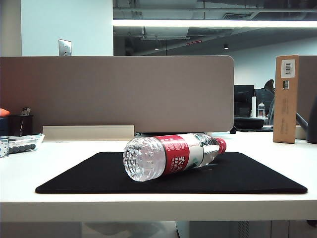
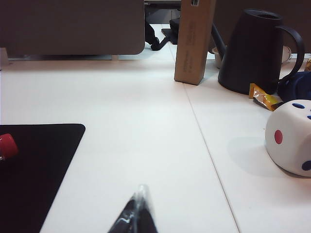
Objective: Stand the plastic bottle up on the black mouse pad.
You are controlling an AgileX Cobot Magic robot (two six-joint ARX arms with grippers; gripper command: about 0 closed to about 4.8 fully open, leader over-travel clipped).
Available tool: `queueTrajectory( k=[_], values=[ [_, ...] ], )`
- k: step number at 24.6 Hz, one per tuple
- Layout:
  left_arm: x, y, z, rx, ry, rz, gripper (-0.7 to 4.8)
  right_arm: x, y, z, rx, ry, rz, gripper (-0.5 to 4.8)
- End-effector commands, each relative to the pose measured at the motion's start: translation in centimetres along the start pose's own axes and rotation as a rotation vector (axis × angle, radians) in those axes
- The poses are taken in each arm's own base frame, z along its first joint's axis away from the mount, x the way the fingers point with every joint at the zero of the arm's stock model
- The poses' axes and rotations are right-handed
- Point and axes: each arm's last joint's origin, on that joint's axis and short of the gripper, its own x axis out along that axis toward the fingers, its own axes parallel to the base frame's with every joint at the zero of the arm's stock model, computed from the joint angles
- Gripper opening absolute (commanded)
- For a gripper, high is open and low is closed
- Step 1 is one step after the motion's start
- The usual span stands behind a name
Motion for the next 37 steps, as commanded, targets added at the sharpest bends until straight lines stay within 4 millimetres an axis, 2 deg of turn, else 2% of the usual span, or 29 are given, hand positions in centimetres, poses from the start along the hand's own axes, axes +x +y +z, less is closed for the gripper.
queueTrajectory(
  k=[1,20,22,27,34,37],
  values=[
    [0.0,0.0,0.2,0.004,-0.014,0.000,-0.04,0.0,0.0,0.0,-0.002,-0.007,0.001,-0.01],
    [0.0,0.0,0.3,0.004,-0.019,0.000,-0.04,0.0,0.1,0.0,-0.003,-0.007,0.010,-0.01],
    [0.0,0.0,0.3,0.004,-0.018,0.000,-0.04,0.1,0.5,-0.1,-0.004,0.005,0.055,-0.01],
    [0.0,0.0,0.3,-0.006,-0.021,-0.006,-0.04,0.2,3.2,-1.0,-0.030,0.111,0.317,-0.01],
    [-0.1,-0.2,0.7,-0.377,-0.051,-0.101,-0.03,-0.3,5.2,-1.6,-0.064,0.175,0.503,-0.01],
    [-0.3,-0.7,1.6,-0.405,-0.078,-0.283,-0.05,-0.3,5.4,-1.7,-0.069,0.187,0.520,-0.01]
  ],
)
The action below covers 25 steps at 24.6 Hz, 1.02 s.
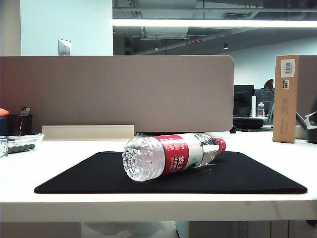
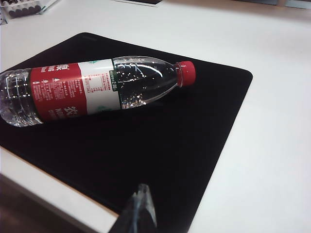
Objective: Stand the plastic bottle up on the black mouse pad.
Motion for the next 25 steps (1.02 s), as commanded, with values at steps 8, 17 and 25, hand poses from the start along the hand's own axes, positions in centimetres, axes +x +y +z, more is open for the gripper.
queueTrajectory(
  k=[8,17,25],
  values=[
    [0.9,-3.6,4.6,-0.057,0.244,-0.238,-0.05,0.2,0.0,-0.3,-0.004,0.023,0.001,-0.01],
    [15.0,-13.1,8.0,0.269,0.841,-0.469,-0.05,0.2,0.1,-0.3,-0.005,0.020,0.005,-0.01],
    [23.8,-22.0,4.0,0.584,1.164,-0.460,0.16,0.1,0.1,-0.1,-0.004,-0.001,0.005,-0.01]
  ],
)
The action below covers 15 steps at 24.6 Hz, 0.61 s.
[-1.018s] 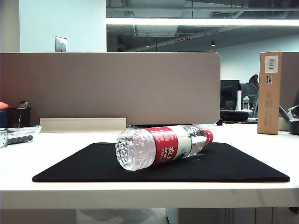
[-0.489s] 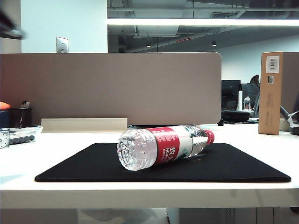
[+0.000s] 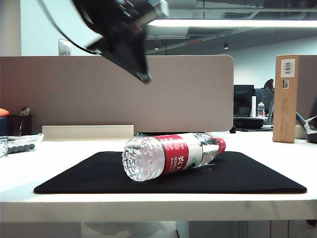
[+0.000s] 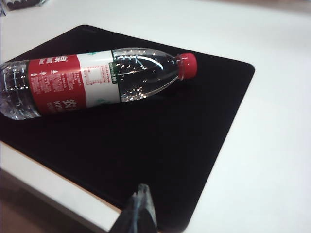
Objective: Stand the plastic bottle up on the black mouse pad.
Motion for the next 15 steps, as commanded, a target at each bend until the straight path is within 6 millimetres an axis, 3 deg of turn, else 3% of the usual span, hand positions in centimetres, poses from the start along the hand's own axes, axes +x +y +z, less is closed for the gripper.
queueTrajectory(
  k=[1,2,4,8,10,15],
  values=[
    [2.3,-0.6,2.1,0.038,0.103,-0.002,0.55,-0.1,0.0,0.1,-0.002,-0.029,-0.001,-0.01],
    [3.8,-0.8,3.1,0.061,0.135,-0.012,1.71,-0.2,0.0,0.2,-0.003,-0.040,0.002,-0.01],
    [5.8,-1.6,4.1,0.111,0.148,-0.029,2.73,-0.2,-0.1,0.3,-0.001,-0.053,-0.007,-0.01],
    [8.5,-2.8,4.9,0.176,0.205,-0.001,2.89,-0.3,-0.1,0.3,-0.001,-0.056,-0.008,-0.01],
    [9.6,-3.1,5.1,0.202,0.242,0.036,3.47,-0.3,-0.1,0.3,-0.001,-0.056,-0.007,-0.01],
    [12.5,-3.1,4.8,0.234,0.357,0.012,3.45,-0.3,-0.1,0.3,-0.001,-0.057,-0.007,-0.01]
  ],
)
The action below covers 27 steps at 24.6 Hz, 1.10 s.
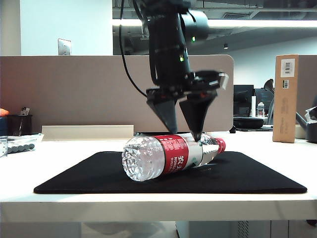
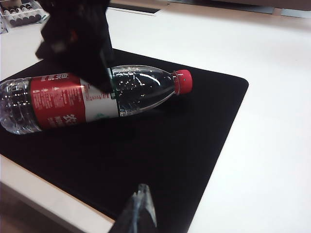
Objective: Stand the plastic bottle up on the black mouse pad.
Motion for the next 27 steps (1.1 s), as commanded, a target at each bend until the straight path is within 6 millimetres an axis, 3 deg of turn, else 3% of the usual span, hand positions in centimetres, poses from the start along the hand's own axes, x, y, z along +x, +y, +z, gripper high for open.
queueTrajectory(
  k=[1,13,14,15,16,18,21,24,27],
  values=[
    [0.5,0.0,0.1,0.012,0.046,-0.010,3.45,0.0,0.0,0.0,-0.003,-0.010,0.001,-0.01],
    [5.0,-0.4,-0.1,0.036,0.124,-0.070,3.30,0.0,0.0,0.0,-0.003,-0.016,0.001,-0.01],
    [5.0,-0.3,0.0,0.036,0.120,-0.067,2.95,0.0,0.0,0.0,-0.003,-0.016,0.001,-0.01],
    [5.1,-0.3,0.0,0.036,0.118,-0.067,1.85,0.0,0.0,0.0,-0.003,-0.017,0.001,-0.01],
    [5.1,-0.4,0.0,0.036,0.116,-0.078,1.40,0.0,0.0,0.0,-0.003,-0.017,0.001,-0.01],
    [5.1,-0.5,0.0,0.037,0.112,-0.119,1.36,0.0,0.0,0.0,-0.003,-0.018,0.001,-0.01],
    [4.9,-0.5,0.1,0.037,0.103,-0.109,-0.01,-0.1,0.0,0.1,-0.003,-0.031,0.001,-0.01],
    [3.5,-0.1,0.8,0.032,0.073,-0.096,-0.05,-0.2,0.0,0.2,-0.003,-0.043,0.001,-0.01],
    [0.6,1.5,2.2,-0.100,-0.075,-0.089,-0.05,-0.2,0.0,0.2,-0.003,-0.044,0.001,-0.01]
  ],
)
